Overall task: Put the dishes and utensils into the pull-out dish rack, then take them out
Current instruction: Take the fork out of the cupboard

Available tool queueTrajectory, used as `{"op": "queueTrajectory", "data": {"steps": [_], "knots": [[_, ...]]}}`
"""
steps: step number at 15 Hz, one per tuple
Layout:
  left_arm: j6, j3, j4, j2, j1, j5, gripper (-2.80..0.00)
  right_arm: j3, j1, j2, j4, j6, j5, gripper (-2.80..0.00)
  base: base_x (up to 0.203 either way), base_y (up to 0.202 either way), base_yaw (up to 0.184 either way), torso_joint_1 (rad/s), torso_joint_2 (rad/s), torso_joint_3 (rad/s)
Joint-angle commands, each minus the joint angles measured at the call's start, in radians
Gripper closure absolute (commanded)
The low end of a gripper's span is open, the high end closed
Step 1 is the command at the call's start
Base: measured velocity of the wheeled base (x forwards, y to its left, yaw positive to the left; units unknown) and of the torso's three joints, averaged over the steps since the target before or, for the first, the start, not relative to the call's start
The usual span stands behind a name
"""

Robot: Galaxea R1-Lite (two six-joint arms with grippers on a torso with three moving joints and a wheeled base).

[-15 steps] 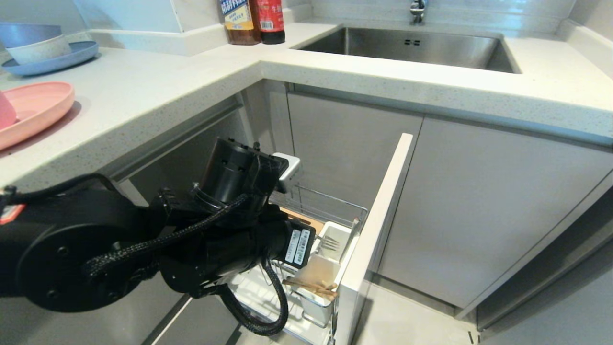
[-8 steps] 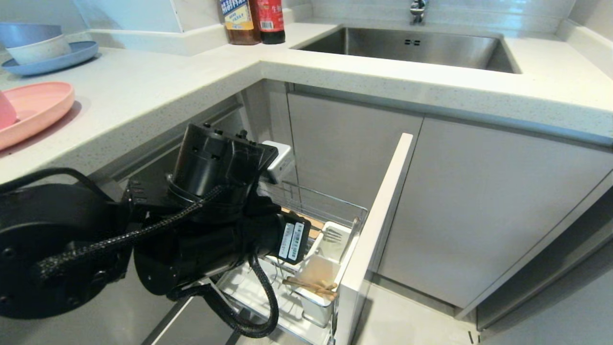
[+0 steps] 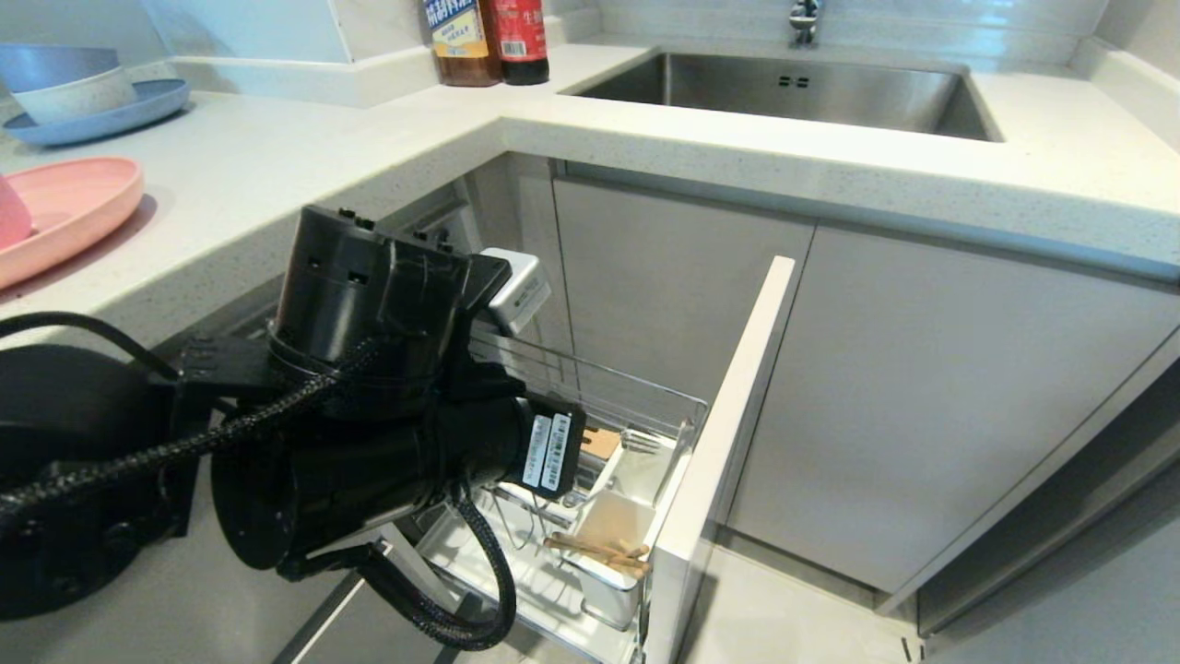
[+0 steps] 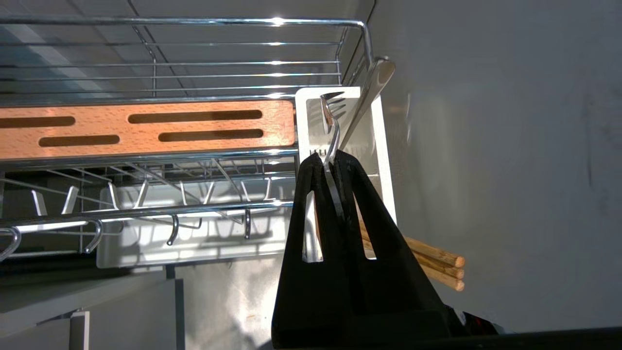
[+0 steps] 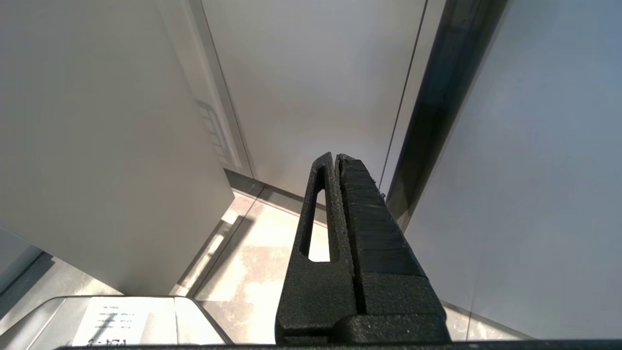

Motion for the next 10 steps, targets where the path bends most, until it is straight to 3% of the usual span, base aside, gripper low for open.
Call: {"op": "queueTrajectory", "data": {"steps": [1, 10], "knots": [[-0.001, -0.002, -0.001, -0.015, 0.0, 0.004, 0.0, 0.002, 0.001, 0.0, 0.0, 0.0, 0.0, 0.0, 0.0, 0.0, 0.0, 0.0, 0.0, 0.0], [0.003, -0.014, -0.003, -0.12, -0.001, 0.009, 0.0, 0.002, 0.001, 0.0, 0.0, 0.0, 0.0, 0.0, 0.0, 0.0, 0.0, 0.0, 0.0, 0.0]]}}
